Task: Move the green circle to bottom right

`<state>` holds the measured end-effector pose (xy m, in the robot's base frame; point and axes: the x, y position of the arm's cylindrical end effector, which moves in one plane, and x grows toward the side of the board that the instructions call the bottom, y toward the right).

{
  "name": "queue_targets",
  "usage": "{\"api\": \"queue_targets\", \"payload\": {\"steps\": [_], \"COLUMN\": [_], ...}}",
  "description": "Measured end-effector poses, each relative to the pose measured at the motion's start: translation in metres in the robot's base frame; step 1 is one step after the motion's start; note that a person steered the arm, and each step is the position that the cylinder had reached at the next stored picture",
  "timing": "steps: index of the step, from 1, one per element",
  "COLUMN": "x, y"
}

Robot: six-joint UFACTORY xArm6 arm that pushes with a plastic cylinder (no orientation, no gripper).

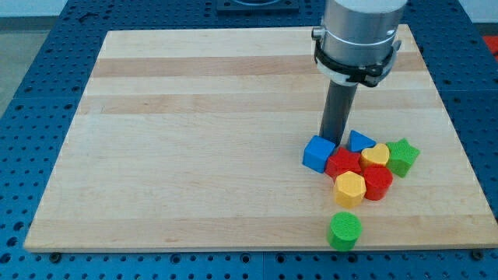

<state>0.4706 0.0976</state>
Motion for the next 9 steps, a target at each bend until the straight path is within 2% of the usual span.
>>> {"api": "queue_targets", "payload": {"steps": [1, 2, 4, 5, 6, 8, 9], "x": [-0.005, 0.026, 0.133, 0.148, 0.148, 0.148, 0.142], "y": [-0.051, -0.094, -0.106, -0.106, -0.103, -0.005, 0.016]}}
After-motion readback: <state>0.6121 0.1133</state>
